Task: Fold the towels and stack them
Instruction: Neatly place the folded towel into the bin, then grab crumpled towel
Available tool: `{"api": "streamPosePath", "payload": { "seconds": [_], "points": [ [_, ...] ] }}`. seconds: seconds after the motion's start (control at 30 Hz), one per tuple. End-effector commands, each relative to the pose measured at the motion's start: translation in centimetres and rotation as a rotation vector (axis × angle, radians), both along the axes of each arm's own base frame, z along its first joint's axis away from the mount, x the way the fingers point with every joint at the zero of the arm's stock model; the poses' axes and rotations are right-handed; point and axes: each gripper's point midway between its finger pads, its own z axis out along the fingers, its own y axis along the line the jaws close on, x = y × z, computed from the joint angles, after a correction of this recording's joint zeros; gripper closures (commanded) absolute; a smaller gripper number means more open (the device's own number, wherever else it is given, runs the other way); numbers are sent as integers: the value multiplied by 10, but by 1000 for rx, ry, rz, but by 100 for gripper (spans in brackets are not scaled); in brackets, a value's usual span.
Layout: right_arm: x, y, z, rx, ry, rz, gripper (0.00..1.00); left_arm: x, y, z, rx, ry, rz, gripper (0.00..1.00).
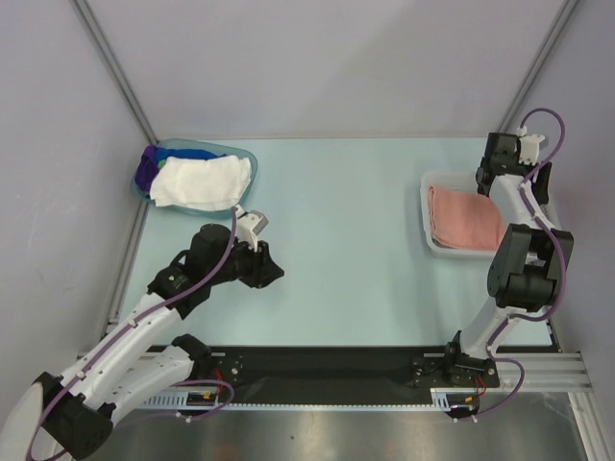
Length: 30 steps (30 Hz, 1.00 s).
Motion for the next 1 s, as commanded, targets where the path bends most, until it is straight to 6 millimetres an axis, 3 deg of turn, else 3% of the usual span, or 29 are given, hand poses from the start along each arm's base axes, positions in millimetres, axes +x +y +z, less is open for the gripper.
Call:
{"api": "streamPosePath", "payload": {
  "seconds": [0.0, 0.13, 0.27, 0.4, 0.5, 0.53, 0.57, 0.63, 0.7, 0.77, 0.8, 0.87, 0.9, 0.97],
  "points": [
    [3, -1, 25, -2, -67, -9, 28, 0, -3, 3, -3, -24, -23, 62],
    [0, 4, 35, 33, -99, 4, 16, 0, -4, 2, 0, -20, -25, 62],
    [0, 16, 49, 83, -157, 43, 12, 1, -3, -1, 11, -9, -20, 62],
    [12, 53, 51, 243, -239, 168, 11, 5, -1, -3, 24, -13, 2, 62],
    [20, 99, 52, 361, -294, 295, 11, 12, 5, -2, 45, -28, 46, 61],
    [24, 127, 58, 386, -311, 373, 10, 15, 6, -2, 54, -29, 62, 60],
    [23, 145, 49, 429, -301, 426, 9, 17, 9, -2, 62, -26, 79, 60],
    [24, 181, 56, 493, -362, 523, 9, 27, 14, 3, 72, -32, 137, 60],
    [23, 220, 46, 584, -383, 608, 8, 39, 20, 12, 73, -43, 201, 60],
    [20, 262, 49, 704, -427, 724, 8, 60, 26, 33, 57, -78, 306, 58],
    [17, 274, 39, 733, -433, 741, 8, 73, 31, 52, 38, -106, 360, 57],
    [12, 300, 32, 775, -425, 806, 8, 100, 47, 57, 56, -98, 504, 55],
    [7, 320, 24, 786, -401, 839, 8, 116, 57, 74, 41, -122, 568, 56],
    [-1, 344, 16, 816, -373, 893, 8, 141, 78, 82, 52, -142, 708, 55]
  ]
}}
